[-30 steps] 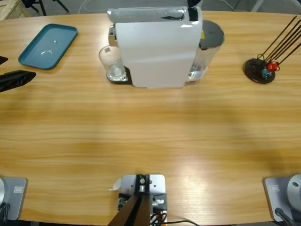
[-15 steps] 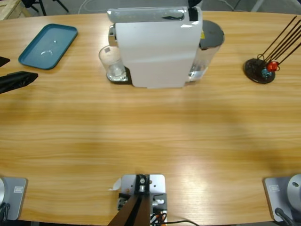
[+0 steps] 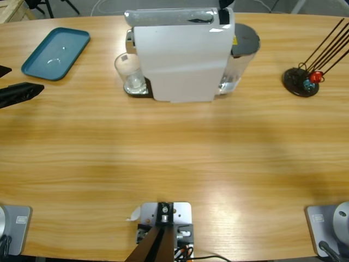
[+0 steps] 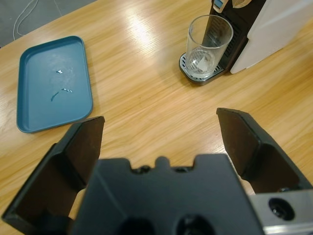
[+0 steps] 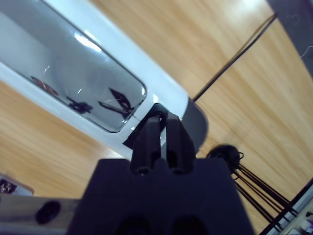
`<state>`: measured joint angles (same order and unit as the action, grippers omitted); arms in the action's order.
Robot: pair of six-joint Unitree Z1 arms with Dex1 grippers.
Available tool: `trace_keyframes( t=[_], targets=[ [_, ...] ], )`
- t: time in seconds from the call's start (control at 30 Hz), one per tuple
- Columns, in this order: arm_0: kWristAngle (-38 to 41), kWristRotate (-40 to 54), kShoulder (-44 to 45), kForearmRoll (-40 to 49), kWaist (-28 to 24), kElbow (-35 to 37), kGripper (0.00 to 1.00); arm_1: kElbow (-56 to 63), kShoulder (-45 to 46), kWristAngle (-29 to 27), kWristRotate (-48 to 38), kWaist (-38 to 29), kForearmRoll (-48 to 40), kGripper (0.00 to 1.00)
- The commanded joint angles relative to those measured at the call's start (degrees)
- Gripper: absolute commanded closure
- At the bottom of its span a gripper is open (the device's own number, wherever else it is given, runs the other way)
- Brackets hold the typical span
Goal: Pour coffee
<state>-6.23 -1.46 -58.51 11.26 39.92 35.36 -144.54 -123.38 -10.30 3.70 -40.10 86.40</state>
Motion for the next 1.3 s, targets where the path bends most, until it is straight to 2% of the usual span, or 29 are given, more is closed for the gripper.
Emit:
trace_keyframes(
  t=[0.03,0.3,0.6,0.8,1.3],
  targets=[
    [0.8,-0.6,-1.0,0.5,0.4,-0.5,0.004,-5.2,1.4,-3.5,-1.3,-0.2,5.1,0.004],
    [0.8,-0.6,-0.6,0.5,0.4,-0.5,0.004,-3.5,1.9,-1.6,-2.4,-0.2,5.6,0.004],
    [0.8,-0.6,-0.4,0.5,0.4,-0.5,0.004,4.2,5.3,1.8,-4.3,-0.2,5.5,0.004],
    [0.8,-0.6,-0.5,0.5,0.4,-0.5,0.004,7.5,7.2,2.1,-5.1,-0.2,5.0,0.004],
    [0.9,-0.8,-1.0,0.5,0.4,-0.6,0.004,6.8,7.2,2.1,-5.1,-0.2,5.0,0.004]
  ],
)
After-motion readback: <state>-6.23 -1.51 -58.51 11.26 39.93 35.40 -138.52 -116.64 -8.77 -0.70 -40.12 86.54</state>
